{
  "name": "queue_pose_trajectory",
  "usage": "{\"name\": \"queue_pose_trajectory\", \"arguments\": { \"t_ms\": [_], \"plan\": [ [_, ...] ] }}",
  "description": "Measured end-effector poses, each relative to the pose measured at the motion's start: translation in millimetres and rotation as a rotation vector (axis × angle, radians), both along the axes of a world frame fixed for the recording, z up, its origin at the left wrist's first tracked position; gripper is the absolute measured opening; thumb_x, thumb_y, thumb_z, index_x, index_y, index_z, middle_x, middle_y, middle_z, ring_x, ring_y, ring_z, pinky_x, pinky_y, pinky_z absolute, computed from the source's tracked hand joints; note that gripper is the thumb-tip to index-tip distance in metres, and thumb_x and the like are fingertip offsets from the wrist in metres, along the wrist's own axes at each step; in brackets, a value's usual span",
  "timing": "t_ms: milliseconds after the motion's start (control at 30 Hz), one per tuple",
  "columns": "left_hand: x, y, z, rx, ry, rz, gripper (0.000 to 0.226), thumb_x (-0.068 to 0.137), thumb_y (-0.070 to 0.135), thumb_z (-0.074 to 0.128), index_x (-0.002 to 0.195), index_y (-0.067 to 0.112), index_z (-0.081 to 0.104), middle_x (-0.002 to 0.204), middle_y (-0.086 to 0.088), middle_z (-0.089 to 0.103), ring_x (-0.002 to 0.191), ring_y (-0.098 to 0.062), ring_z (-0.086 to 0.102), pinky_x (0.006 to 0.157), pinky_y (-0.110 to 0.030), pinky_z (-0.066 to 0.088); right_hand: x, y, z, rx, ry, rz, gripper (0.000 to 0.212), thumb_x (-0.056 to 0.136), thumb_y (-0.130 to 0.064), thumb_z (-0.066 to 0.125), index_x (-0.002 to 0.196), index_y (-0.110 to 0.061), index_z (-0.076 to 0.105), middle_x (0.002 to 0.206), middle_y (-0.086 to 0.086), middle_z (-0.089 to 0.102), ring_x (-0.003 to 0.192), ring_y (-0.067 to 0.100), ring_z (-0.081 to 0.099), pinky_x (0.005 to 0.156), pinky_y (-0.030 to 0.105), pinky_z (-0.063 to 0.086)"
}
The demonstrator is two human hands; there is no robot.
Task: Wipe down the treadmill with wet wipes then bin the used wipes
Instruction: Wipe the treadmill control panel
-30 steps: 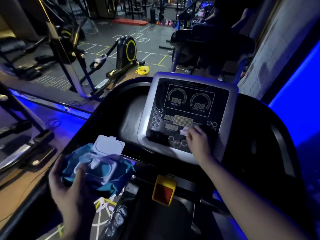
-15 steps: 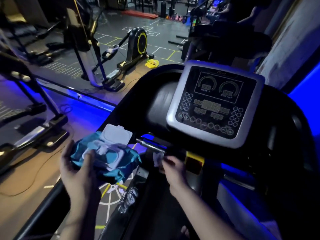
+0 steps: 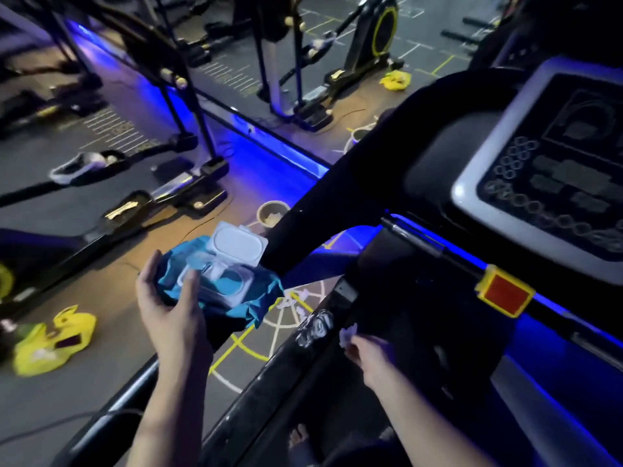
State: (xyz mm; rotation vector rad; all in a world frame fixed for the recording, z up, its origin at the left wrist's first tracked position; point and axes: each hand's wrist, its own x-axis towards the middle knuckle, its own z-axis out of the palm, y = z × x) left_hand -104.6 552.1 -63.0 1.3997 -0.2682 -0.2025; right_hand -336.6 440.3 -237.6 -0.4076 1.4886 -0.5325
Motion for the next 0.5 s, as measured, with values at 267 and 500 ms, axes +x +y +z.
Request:
{"name": "queue_pose_trajectory", "arguments": {
  "t_ms": [267,500],
  "plan": [
    [22,35,-6,0.096,-0.037,0.076,0.052,0.094,0.021,0.07,0.142,0.034,0.055,0.143,0.008,0.06,0.135,-0.016,0.057,0.119,-0.051,0.043,55,-1,-3,-0.193,0.047,0.579,0.029,0.082,0.001,0.075,0.097,-0.023,0.073,0.095,-0.003,0.075,0.093,0.017,0.067,0.081,0.031,0.055],
    [3,5,-2,0.053,0.024,0.0,0.049,0.101,0.004,0.067,0.142,0.026,0.054,0.138,0.011,0.06,0.134,-0.014,0.058,0.117,-0.042,0.046,41,4,38,-0.245,-0.07,0.35,0.023,0.091,0.006,0.062,0.103,-0.01,0.073,0.096,0.009,0.076,0.085,0.018,0.067,0.082,0.034,0.055]
  ]
}}
